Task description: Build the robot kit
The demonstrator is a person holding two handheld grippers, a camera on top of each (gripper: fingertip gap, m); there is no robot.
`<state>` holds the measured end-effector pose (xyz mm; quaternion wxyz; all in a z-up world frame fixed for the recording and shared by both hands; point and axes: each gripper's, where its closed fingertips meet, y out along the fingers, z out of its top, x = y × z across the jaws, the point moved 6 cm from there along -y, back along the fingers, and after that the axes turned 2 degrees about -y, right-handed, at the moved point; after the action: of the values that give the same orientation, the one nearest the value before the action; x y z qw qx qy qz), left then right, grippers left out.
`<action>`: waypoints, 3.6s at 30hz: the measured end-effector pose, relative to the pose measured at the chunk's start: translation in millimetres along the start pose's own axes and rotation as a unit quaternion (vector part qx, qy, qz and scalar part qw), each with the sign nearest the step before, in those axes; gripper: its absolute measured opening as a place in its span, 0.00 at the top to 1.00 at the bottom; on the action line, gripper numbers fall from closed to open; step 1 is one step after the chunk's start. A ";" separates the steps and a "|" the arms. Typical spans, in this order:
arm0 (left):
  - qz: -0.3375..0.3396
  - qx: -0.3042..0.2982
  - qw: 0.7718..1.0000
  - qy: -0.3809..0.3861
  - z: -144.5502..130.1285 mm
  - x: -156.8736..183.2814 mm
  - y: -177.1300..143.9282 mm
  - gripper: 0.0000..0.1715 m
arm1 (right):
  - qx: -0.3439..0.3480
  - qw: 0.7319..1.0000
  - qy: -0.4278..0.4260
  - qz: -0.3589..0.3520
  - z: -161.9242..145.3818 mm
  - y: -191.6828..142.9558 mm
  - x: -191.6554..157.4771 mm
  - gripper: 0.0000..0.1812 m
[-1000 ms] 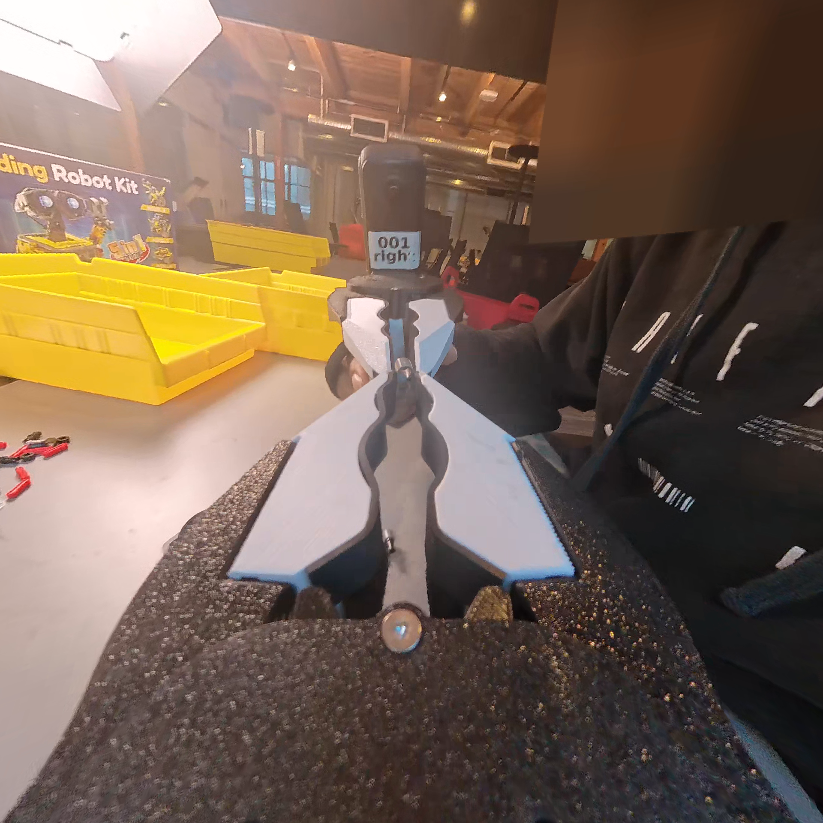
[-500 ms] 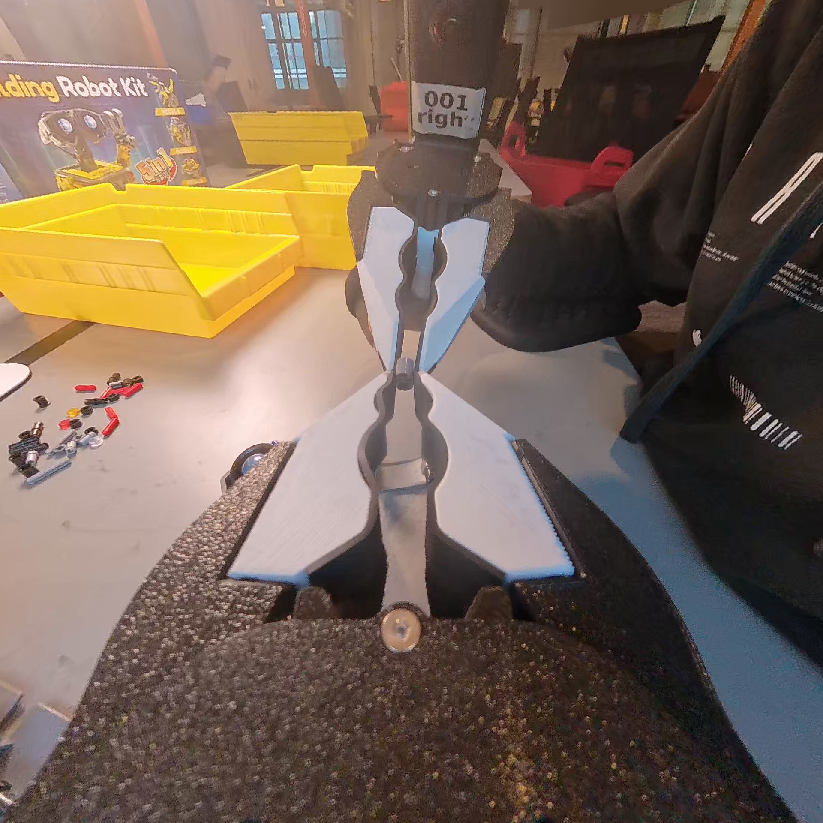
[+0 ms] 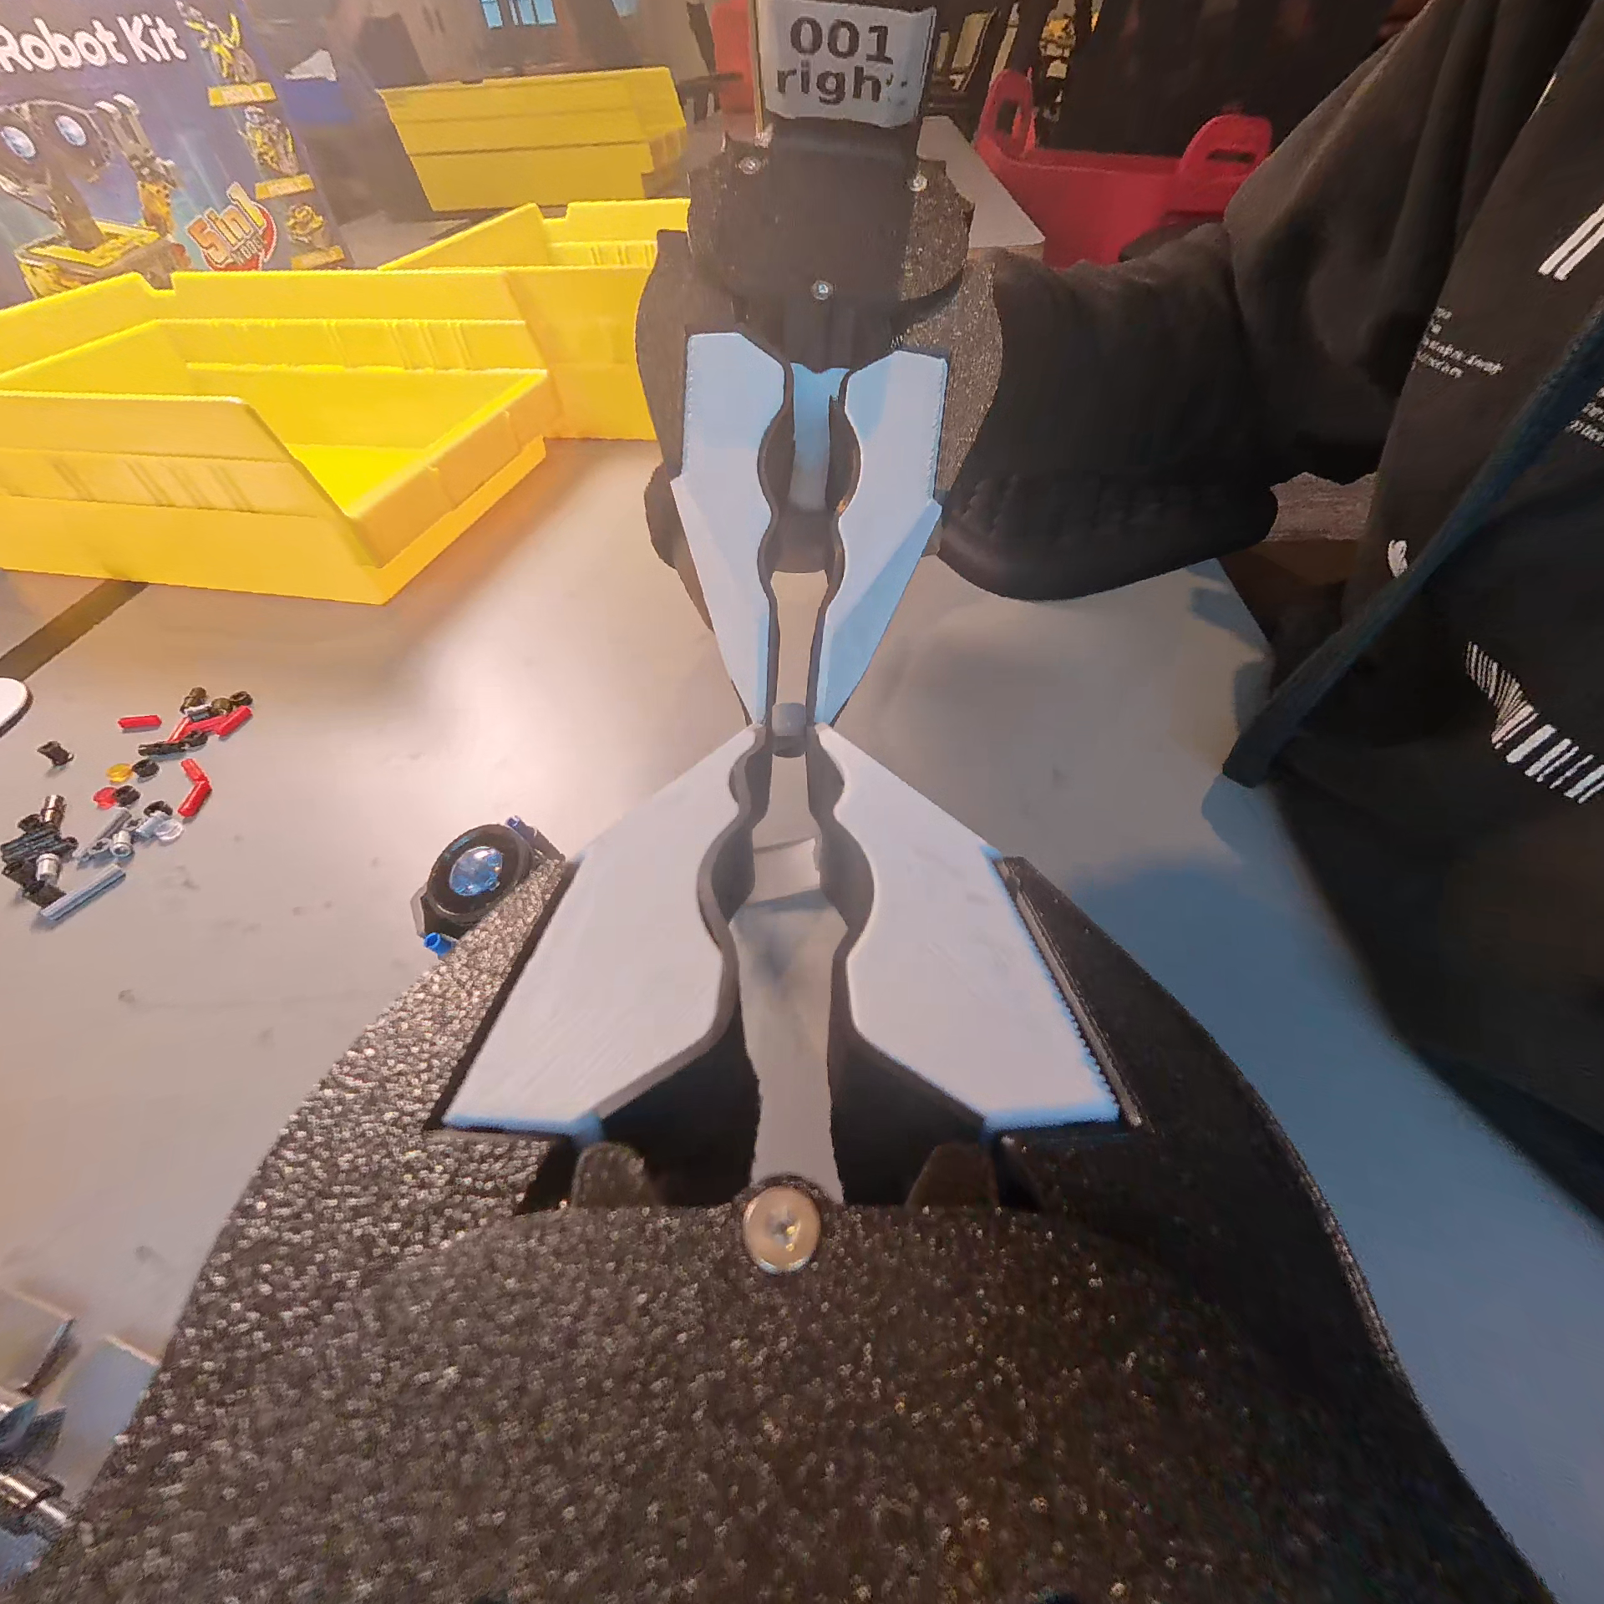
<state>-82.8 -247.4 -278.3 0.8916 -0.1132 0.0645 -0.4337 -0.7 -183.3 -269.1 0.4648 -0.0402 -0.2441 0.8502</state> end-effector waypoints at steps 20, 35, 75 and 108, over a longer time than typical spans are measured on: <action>-0.015 -0.102 0.994 -0.024 -22.9 -2.6 5.1 0.96 | -0.108 0.990 -0.067 0.060 -59.6 19.3 -11.4 0.95; -0.013 -0.094 0.995 -0.031 -23.2 -4.1 6.3 0.96 | -0.032 0.998 0.026 0.048 -32.7 9.6 -0.7 0.96; 0.035 -0.185 0.949 0.253 -54.5 9.1 30.0 0.96 | -0.147 0.988 0.019 0.031 -57.0 24.8 -7.2 0.97; -0.002 -0.188 0.941 0.281 -55.1 3.1 31.2 0.96 | -0.126 0.991 0.013 0.030 -62.0 23.4 -6.4 0.95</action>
<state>-68.9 -239.2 -339.6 0.7991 -0.1523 0.3920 -0.4295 3.1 -175.6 -335.0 0.4338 -0.1173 -0.3420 0.8253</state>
